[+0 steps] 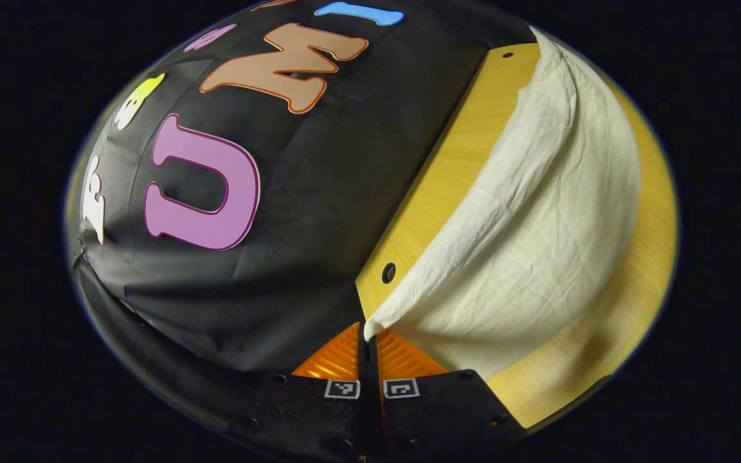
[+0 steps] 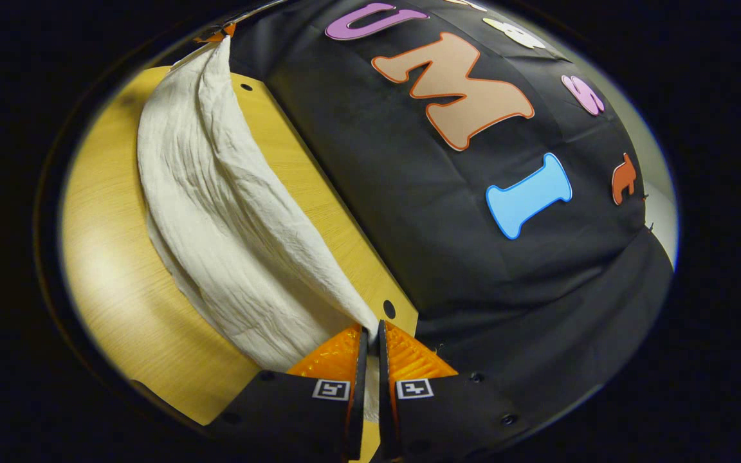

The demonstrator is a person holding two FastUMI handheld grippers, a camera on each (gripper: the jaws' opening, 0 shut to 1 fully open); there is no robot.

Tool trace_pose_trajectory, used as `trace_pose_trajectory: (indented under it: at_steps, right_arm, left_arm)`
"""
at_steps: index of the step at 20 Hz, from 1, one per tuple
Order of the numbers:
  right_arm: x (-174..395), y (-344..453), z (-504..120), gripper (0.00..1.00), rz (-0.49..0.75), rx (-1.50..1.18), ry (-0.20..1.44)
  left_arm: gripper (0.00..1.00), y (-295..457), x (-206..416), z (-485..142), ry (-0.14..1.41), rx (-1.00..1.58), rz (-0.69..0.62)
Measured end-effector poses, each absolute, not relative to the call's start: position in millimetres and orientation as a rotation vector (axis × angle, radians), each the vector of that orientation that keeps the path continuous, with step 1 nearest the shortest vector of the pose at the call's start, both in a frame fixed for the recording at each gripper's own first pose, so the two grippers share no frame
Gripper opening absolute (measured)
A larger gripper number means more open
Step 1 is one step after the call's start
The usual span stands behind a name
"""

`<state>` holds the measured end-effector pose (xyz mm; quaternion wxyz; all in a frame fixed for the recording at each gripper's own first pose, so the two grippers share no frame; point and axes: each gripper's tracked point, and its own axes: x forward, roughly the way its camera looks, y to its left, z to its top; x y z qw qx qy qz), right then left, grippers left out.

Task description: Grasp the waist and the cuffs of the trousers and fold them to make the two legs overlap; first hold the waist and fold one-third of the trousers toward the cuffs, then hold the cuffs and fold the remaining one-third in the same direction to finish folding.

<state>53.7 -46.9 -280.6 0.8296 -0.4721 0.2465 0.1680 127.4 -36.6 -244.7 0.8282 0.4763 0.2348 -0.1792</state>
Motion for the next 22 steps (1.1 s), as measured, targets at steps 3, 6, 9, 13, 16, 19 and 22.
trace_pose_trajectory:
  at_steps: [3, 6, 9, 13, 16, 19, 22]
  right_arm:
    - [78.4, -39.6, -290.0, 0.12, 0.324, -0.996, 0.534]
    - [98.5, -34.2, -310.5, 0.12, 0.305, -0.998, 0.557]
    - [107.4, -30.4, -337.1, 0.12, 0.3, -1.013, 0.598]
    - [117.6, -27.5, -367.7, 0.12, 0.294, -1.025, 0.632]
    - [117.3, -29.0, -380.6, 0.2, 0.278, -0.976, 0.675]
    - [118.9, -21.8, -367.9, 0.78, 0.257, -0.88, 0.667]
    - [98.2, -32.8, -347.2, 0.98, 0.202, -0.741, 0.662]
  left_arm:
    - [0.0, -45.8, 159.6, -251.2, 0.47, 1.013, -0.375]
    - [0.0, -60.0, 184.3, -270.3, 0.457, 1.016, -0.399]
    - [0.0, -76.7, 199.0, -295.8, 0.452, 1.014, -0.431]
    - [0.0, -88.7, 209.6, -326.7, 0.453, 0.997, -0.457]
    - [0.06, -96.8, 202.3, -343.0, 0.485, 0.927, -0.501]
    - [0.68, -97.9, 197.8, -345.0, 0.5, 0.856, -0.477]
    - [0.95, -92.5, 178.3, -317.3, 0.499, 0.741, -0.4]
